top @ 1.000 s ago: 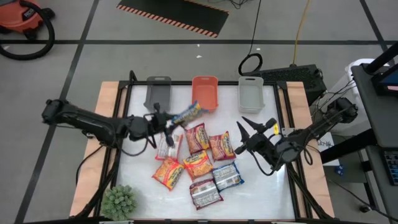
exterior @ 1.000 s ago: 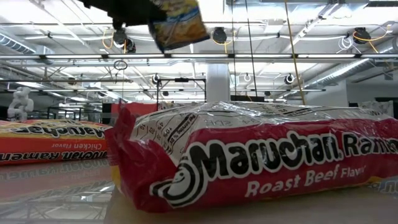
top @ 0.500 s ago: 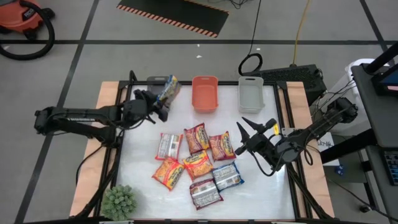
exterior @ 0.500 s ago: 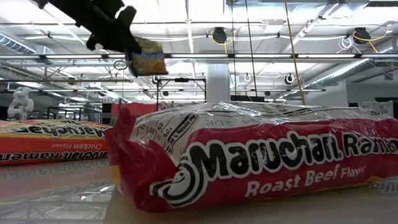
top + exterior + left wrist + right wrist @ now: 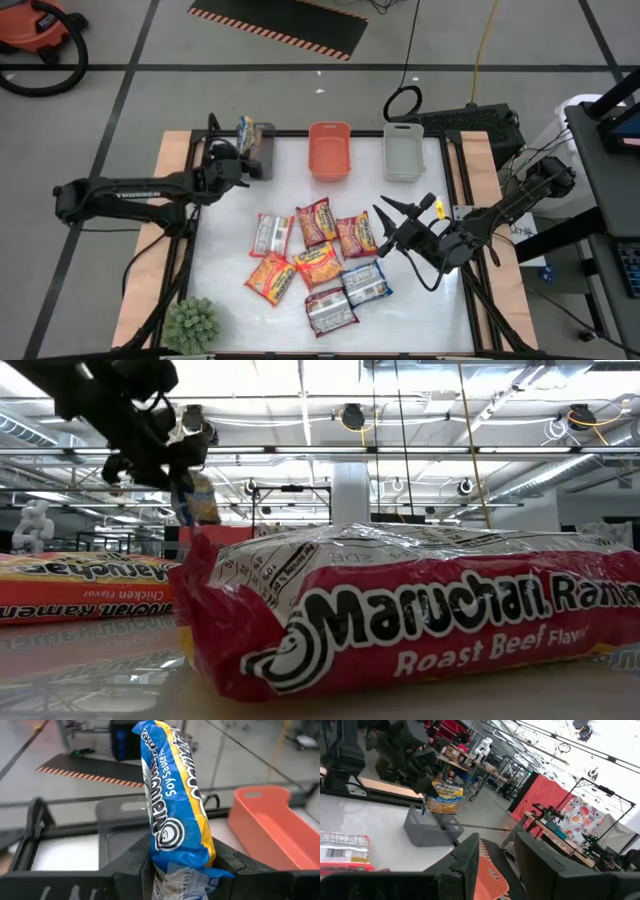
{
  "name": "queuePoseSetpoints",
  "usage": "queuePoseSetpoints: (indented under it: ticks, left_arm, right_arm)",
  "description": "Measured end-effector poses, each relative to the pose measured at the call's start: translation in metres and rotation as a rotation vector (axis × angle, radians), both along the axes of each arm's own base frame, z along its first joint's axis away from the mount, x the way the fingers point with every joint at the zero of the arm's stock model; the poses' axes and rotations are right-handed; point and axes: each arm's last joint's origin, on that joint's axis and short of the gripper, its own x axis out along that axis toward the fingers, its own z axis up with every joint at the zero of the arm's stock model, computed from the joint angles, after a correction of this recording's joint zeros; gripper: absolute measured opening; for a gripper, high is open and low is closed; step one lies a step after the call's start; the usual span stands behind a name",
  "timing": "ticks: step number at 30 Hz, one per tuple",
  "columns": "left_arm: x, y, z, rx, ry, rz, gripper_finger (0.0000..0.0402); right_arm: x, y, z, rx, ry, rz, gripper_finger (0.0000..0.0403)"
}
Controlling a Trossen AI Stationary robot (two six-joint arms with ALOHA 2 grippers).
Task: Sort Maruchan noodles
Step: Put the right blue noodle pack into the black bin
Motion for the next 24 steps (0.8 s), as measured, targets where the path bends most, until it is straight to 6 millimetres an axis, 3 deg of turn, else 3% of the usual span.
queuePoseSetpoints:
  ticks: [5, 11, 24]
  left_arm:
    - [-0.001, 0.004, -0.021, 0.026, -0.135, 0.03, 0.0134]
    - [-0.004, 0.008, -0.046, 0.005, -0.167, 0.042, 0.0136]
    - [0.003, 0.011, -0.055, -0.022, -0.152, 0.025, 0.0138]
  right_arm:
    - [0.0, 0.0, -0.001, -0.002, 0.005, 0.0, 0.0121]
    - [0.0, 0.0, -0.001, -0.001, 0.005, 0.0, 0.0121]
    - [0.001, -0.001, -0.001, -0.007, 0.01, 0.0, 0.0121]
